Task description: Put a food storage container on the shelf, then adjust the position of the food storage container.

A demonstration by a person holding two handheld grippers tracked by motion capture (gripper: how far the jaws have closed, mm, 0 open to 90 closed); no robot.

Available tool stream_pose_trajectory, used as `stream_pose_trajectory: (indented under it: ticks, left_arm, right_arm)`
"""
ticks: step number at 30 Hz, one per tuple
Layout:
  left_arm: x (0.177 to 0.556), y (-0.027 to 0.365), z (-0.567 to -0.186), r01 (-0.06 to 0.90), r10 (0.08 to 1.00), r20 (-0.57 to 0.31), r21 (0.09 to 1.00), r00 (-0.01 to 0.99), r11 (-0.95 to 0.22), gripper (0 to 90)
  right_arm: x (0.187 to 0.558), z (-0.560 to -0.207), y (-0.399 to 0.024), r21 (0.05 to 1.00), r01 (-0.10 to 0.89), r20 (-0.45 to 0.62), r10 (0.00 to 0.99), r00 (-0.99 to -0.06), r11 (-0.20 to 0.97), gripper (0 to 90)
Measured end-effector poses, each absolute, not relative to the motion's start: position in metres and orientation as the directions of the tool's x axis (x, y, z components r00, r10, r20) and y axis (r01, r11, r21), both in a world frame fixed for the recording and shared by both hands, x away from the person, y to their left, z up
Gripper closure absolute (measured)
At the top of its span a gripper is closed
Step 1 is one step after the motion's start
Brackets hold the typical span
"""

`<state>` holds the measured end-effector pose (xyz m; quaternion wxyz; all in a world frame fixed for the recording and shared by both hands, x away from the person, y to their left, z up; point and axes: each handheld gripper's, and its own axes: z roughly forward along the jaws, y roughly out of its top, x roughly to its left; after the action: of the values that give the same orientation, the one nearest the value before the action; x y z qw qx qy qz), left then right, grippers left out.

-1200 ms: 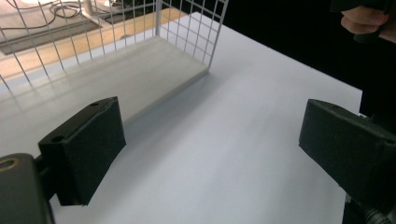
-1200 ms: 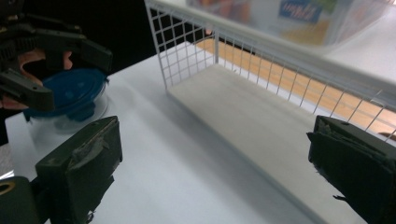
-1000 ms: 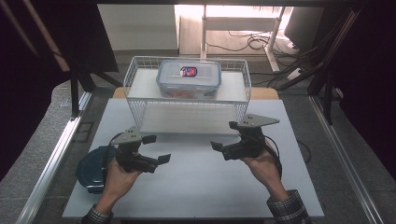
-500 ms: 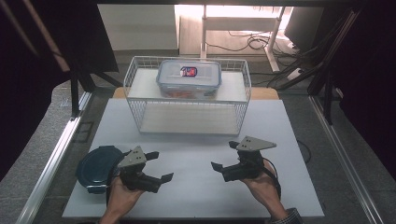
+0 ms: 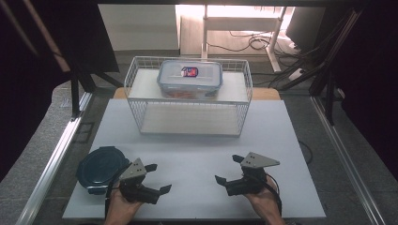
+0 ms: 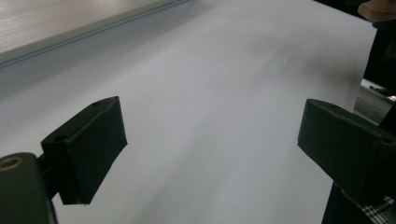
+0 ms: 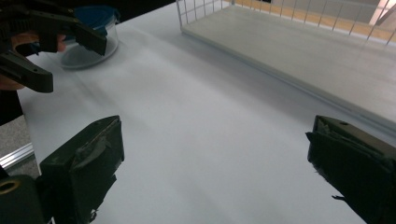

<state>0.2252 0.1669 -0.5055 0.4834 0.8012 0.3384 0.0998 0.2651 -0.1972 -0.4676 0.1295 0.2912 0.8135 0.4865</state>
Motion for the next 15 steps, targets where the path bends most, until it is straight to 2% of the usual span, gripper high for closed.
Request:
stream_pose_trajectory:
  ticks: [15]
  left_arm:
    - [0.23, 0.165, -0.503, 0.479, 0.665, -0.165, 0.816, 0.728, -0.322, 8.6]
  right_arm:
    - [0.27, -0.482, -0.203, 0.83, 0.383, 0.056, 0.624, -0.78, 0.405, 3.5]
